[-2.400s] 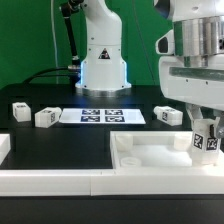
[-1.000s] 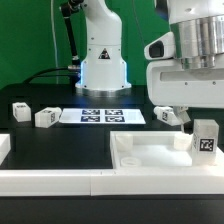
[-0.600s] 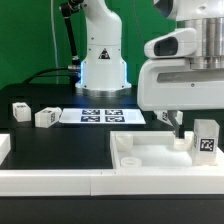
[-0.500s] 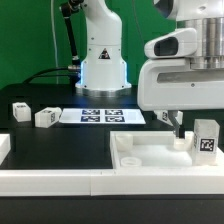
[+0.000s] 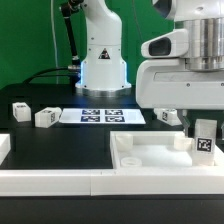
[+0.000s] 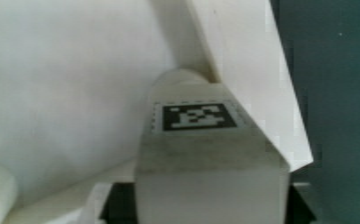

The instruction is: Assemble square table

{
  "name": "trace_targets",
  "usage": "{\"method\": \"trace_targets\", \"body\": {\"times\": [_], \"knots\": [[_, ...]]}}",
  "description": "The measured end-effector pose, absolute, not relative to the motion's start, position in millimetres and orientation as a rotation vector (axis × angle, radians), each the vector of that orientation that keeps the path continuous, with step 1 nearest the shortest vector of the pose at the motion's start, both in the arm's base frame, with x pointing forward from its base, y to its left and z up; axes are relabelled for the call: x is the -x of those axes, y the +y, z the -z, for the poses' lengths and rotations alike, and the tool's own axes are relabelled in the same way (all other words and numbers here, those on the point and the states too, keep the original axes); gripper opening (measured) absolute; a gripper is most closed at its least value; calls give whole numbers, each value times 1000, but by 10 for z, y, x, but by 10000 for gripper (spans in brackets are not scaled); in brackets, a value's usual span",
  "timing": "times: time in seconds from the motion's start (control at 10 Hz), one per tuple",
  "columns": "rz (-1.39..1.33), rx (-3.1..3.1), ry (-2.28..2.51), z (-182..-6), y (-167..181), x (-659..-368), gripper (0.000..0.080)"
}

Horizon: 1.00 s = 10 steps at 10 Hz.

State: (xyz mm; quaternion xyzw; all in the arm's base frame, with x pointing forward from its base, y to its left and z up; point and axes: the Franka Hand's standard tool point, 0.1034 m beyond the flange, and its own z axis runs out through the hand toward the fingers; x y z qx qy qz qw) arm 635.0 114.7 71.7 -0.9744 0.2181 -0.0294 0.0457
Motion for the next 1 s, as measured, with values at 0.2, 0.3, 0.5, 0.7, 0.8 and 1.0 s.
{"method": "trace_targets", "body": {"times": [0.2,0.3,0.5,0.7,0.8,1.0], "knots": [[71,2868,1016,-718,1120,-6345,291],[63,2772,1245,-714,1119,-6326,291],[60,2471,1733,-714,1131,-6277,291],[16,2139,2078,-712,1125,-6265,292],[-13,1989,2210,-715,1136,-6262,292],[-32,1783,2373,-748,1200,-6267,292]]}}
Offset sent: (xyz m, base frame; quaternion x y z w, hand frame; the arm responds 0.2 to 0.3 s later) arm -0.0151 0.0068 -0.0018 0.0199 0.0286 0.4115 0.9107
